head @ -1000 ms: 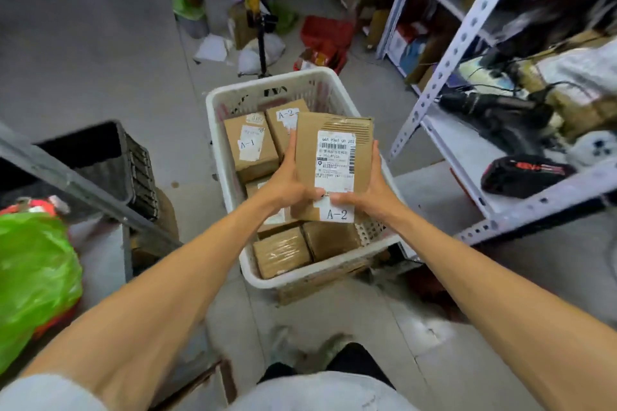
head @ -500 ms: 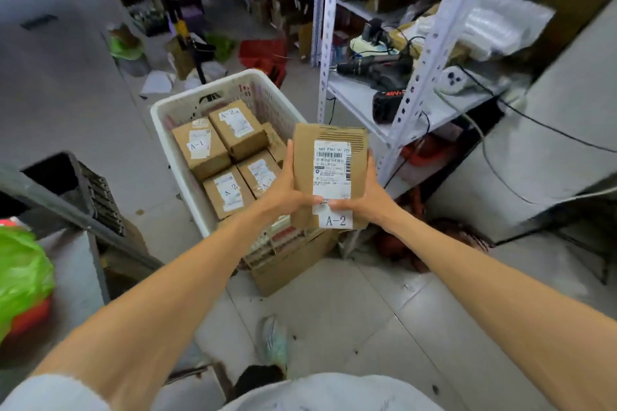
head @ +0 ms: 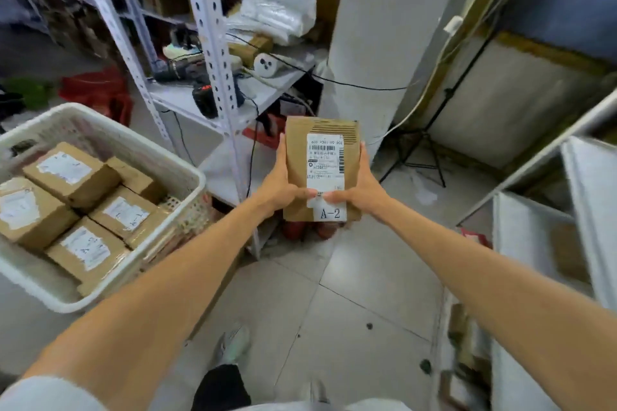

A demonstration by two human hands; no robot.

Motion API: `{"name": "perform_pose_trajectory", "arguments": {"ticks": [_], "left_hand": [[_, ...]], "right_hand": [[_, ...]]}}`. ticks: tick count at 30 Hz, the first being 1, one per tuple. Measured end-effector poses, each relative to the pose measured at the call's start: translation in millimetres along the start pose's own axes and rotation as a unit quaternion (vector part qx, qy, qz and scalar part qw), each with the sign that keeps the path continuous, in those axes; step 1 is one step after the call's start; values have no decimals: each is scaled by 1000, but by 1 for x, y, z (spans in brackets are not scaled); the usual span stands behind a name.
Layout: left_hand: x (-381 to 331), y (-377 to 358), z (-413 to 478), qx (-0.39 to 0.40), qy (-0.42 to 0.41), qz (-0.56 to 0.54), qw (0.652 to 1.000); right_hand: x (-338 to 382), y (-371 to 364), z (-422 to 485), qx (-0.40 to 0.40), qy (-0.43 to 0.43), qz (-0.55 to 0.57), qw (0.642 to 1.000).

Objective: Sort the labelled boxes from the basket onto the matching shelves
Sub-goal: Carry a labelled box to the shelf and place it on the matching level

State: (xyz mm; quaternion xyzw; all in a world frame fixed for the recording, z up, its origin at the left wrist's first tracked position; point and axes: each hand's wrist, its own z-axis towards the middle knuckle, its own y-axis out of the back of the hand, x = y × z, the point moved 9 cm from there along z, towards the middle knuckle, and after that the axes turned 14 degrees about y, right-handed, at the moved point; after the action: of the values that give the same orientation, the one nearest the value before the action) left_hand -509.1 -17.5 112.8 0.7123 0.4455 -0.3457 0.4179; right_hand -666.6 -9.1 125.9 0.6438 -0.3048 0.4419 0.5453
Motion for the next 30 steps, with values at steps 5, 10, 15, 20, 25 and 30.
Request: {"name": "perform_pose_trajectory", "arguments": {"ticks": [5,10,15,20,25,30], "left_hand": [[-77,-77,18,111,-66,-3,992],[-130,-150,19,239,-87,27,967],[-163,-215,2,334,-93,65,936],[-184,-277,-31,443,-118,103,883],[-193,-329,-67,518,-137,137,833],[-172,-380,-109,589,-128,161,781]], "right_hand": [[-10,97,-30,-104,-57,-2,993],[-7,164,-89,-250,-102,2,963],[0,198,-160,-376,-136,5,916],[3,214,-228,-497,-169,-26,851],[-2,216,-291,-611,-199,-52,765],[-12,203,-353,-690,-243,-19,682]]}}
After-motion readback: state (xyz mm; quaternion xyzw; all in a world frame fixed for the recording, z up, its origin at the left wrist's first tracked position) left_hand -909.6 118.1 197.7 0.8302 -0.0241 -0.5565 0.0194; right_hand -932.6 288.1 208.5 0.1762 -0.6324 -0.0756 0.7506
